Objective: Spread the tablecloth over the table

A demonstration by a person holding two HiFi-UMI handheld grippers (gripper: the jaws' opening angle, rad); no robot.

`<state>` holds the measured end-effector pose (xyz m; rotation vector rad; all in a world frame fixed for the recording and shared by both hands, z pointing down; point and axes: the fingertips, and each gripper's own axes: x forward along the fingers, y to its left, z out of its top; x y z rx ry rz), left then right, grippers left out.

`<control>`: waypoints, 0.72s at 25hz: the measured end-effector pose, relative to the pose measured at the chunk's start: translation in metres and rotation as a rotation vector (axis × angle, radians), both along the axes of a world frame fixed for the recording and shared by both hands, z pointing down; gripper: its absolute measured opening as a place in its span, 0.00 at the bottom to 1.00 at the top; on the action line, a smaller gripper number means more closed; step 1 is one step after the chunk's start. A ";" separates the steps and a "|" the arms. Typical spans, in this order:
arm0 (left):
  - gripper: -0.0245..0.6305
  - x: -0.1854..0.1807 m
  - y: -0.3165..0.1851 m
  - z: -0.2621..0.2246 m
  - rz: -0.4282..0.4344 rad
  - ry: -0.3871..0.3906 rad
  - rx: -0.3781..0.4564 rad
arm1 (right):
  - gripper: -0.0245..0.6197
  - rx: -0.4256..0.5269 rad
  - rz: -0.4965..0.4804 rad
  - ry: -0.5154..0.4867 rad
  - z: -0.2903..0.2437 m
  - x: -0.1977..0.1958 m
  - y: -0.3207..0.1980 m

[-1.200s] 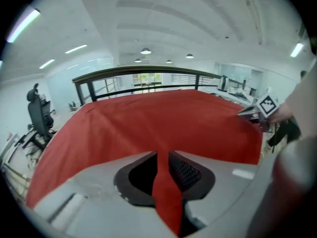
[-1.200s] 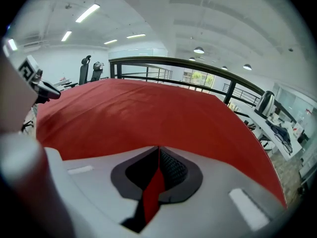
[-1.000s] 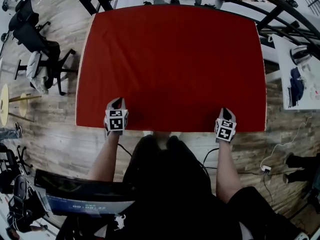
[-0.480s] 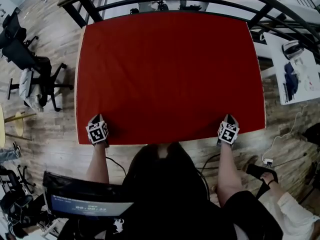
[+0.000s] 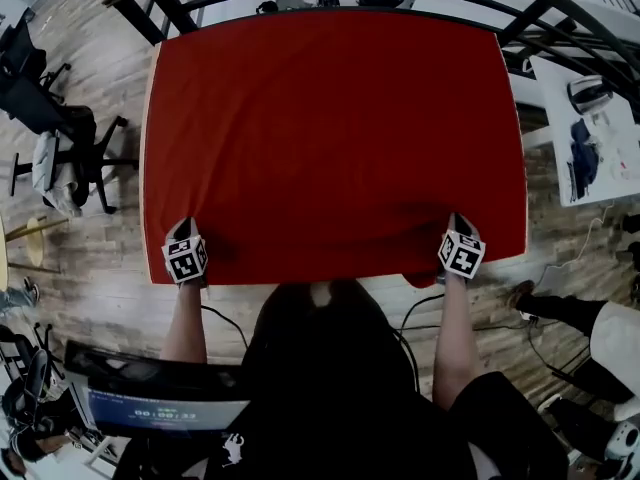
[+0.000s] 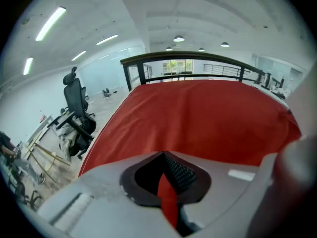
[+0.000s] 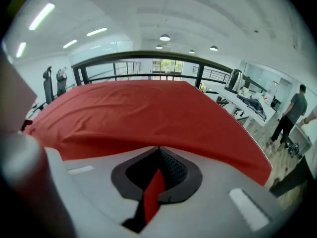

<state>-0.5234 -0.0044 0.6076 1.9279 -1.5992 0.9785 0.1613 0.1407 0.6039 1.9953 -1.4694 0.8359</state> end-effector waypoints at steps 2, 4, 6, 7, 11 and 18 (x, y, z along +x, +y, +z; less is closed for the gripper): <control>0.04 0.031 -0.016 -0.016 0.088 0.021 0.050 | 0.05 0.062 -0.072 -0.042 -0.025 -0.019 -0.001; 0.04 0.069 -0.033 -0.026 0.162 0.043 0.088 | 0.05 0.089 -0.225 -0.051 -0.034 -0.042 -0.026; 0.04 0.105 -0.055 -0.029 0.197 0.065 0.106 | 0.05 0.133 -0.343 -0.053 -0.033 -0.064 -0.078; 0.04 0.123 -0.067 -0.029 0.205 0.077 0.109 | 0.05 0.159 -0.375 -0.059 -0.032 -0.074 -0.109; 0.04 0.178 -0.118 -0.025 0.215 0.099 0.117 | 0.05 0.182 -0.433 -0.023 -0.014 -0.094 -0.212; 0.04 0.198 -0.204 -0.007 0.185 0.075 0.117 | 0.05 0.146 -0.335 0.007 0.002 -0.070 -0.279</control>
